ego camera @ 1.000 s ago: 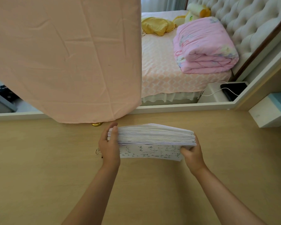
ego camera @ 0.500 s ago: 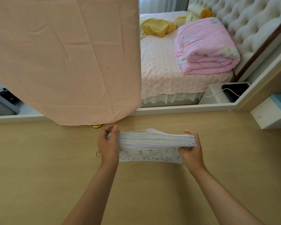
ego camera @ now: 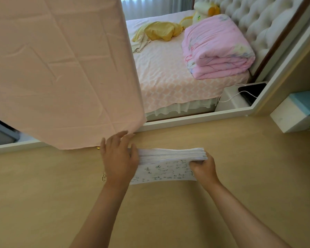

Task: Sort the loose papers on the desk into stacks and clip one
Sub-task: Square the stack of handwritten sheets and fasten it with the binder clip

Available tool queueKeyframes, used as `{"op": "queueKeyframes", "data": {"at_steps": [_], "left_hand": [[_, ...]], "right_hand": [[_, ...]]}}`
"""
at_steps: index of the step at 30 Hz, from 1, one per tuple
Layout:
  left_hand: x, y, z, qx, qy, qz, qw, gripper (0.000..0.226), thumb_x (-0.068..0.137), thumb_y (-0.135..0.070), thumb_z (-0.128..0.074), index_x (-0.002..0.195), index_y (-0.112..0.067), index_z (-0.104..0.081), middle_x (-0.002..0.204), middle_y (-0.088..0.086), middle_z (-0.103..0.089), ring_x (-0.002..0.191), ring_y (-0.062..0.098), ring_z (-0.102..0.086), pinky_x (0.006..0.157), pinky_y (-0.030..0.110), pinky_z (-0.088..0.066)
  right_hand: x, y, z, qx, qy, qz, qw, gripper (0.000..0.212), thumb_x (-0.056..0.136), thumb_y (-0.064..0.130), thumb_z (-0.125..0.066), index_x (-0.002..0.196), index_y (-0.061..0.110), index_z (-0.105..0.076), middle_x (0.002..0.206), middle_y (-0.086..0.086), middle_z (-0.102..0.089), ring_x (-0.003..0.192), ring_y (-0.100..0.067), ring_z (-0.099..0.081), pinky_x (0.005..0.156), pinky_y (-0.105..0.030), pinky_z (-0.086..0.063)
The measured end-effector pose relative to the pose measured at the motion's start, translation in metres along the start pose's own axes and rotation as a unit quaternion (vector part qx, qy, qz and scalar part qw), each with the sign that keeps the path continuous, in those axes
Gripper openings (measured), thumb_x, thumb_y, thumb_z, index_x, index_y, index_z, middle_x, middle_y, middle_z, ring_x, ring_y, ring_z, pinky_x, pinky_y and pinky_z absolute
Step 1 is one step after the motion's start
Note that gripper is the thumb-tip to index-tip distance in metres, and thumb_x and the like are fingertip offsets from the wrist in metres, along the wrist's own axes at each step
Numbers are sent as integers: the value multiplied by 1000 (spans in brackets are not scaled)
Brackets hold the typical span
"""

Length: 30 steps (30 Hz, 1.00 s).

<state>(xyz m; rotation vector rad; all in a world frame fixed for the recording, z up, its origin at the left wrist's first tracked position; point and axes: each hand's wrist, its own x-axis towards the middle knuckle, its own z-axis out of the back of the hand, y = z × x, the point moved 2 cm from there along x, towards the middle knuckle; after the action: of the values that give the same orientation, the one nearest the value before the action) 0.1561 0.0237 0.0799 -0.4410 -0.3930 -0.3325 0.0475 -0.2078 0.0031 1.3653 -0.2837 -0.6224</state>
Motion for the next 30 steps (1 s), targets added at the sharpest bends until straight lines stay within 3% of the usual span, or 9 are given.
{"op": "queueKeyframes", "data": {"at_steps": [3,6,9,12,14,18,23,25,30], "left_hand": [[-4,-70,-19,-19,167,-217,962,54,95,-54,-37,137,-24,-53,139,-5,-54,130,16,-46,116,41,-25],[-18,-94,-48,41,240,-297,923,68,91,-59,-44,145,-18,-41,141,2,-52,124,24,-52,99,42,-44],[-23,-89,-58,84,219,-326,916,65,92,-44,-49,148,-16,-34,127,3,-57,100,25,-59,77,39,-48],[-26,-91,-57,88,197,-347,913,75,90,-36,-51,155,-20,-19,128,6,-56,93,26,-58,70,40,-47],[-28,-97,-56,84,198,-349,912,81,88,-33,-55,156,-27,-12,134,8,-53,94,27,-58,69,40,-47],[-31,-109,-56,78,210,-339,914,90,84,-26,-59,156,-34,-6,135,9,-52,93,28,-58,68,40,-47],[-28,-110,-56,82,207,-327,919,84,82,-30,-57,155,-26,-16,135,8,-52,102,28,-57,75,42,-47],[-31,-111,-59,94,216,-337,912,85,79,-28,-59,154,-23,-19,130,8,-53,97,27,-56,77,42,-45],[-24,-107,-59,90,204,-338,915,83,77,-25,-57,153,-19,-22,117,3,-56,86,22,-55,69,35,-44]], "right_hand": [[-1,0,-1,7,-17,6,1000,35,78,-14,-57,81,20,-62,78,-1,-66,70,-11,-63,58,-19,-51],[-3,2,-2,10,-27,13,1000,42,75,-17,-56,80,25,-61,76,3,-66,64,-1,-62,57,-18,-49],[-5,1,-2,13,-23,28,999,46,74,-16,-58,95,25,-58,88,4,-64,76,-8,-63,61,-19,-50],[-8,0,-3,27,-16,20,999,66,77,-11,-63,122,33,-49,105,7,-61,85,-9,-64,62,-24,-55],[-9,1,-5,20,-9,28,999,65,79,-8,-66,126,34,-48,104,8,-62,84,-8,-65,62,-23,-55],[-9,2,-3,0,3,39,999,43,82,-4,-67,107,30,-62,92,6,-69,83,-10,-68,64,-21,-54],[-10,3,-1,30,-8,34,999,54,80,-7,-70,118,23,-47,98,-1,-63,78,-4,-65,61,-22,-54],[-10,5,-3,36,-9,36,999,48,80,-7,-71,116,20,-52,94,0,-66,78,-5,-66,62,-22,-55],[-4,2,-1,-9,-12,25,1000,31,79,-10,-60,89,19,-65,79,-2,-68,70,-13,-65,59,-23,-51]]}}
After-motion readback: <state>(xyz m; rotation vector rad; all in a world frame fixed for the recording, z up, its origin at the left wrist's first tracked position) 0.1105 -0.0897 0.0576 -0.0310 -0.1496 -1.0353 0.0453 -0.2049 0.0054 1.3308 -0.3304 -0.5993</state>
